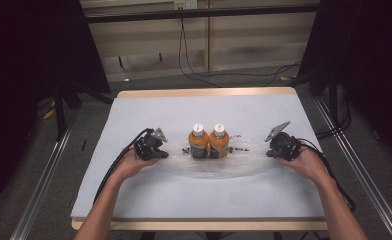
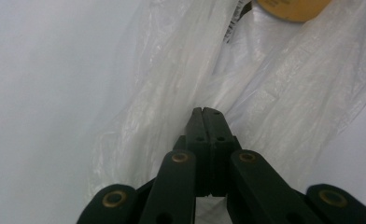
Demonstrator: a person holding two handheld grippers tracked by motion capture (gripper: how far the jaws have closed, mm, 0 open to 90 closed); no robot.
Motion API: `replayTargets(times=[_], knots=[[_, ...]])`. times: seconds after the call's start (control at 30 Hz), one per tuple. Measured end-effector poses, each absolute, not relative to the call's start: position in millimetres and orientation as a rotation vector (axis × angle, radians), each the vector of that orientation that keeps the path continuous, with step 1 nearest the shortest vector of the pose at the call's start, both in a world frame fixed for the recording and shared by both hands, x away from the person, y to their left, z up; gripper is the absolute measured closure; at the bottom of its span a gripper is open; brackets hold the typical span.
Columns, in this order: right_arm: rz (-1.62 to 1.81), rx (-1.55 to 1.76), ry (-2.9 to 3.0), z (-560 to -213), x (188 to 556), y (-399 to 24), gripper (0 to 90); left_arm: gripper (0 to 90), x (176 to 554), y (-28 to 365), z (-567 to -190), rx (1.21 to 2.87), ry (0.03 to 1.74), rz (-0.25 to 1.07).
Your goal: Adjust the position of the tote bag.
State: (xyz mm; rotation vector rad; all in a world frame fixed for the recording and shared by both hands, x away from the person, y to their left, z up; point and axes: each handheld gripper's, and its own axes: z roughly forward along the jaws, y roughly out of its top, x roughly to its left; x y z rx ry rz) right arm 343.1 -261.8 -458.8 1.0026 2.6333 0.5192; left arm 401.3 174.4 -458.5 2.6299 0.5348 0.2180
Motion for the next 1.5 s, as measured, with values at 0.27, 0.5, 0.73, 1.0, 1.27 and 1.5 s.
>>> replayTargets(times=[0.27,0.5,0.73,1.0,1.27,1.5], knots=[[0.557,0.984,2.660,-459,343,-259,90.0,90.0,404,193,-462,2.544,0.605,0.137],[0.505,0.985,2.621,-460,342,-261,90.0,90.0,404,197,-460,2.568,0.613,0.183],[0.534,0.971,2.609,-461,342,-262,90.0,90.0,407,205,-461,2.524,0.636,0.129],[0.756,0.952,2.582,-447,340,-261,90.0,86.6,399,196,-452,2.428,0.579,0.101],[0.889,0.929,2.549,-434,337,-256,90.0,85.4,390,193,-434,2.321,0.524,0.085],[0.958,0.931,2.518,-428,336,-256,90.0,79.5,386,195,-425,2.254,0.509,0.082]])
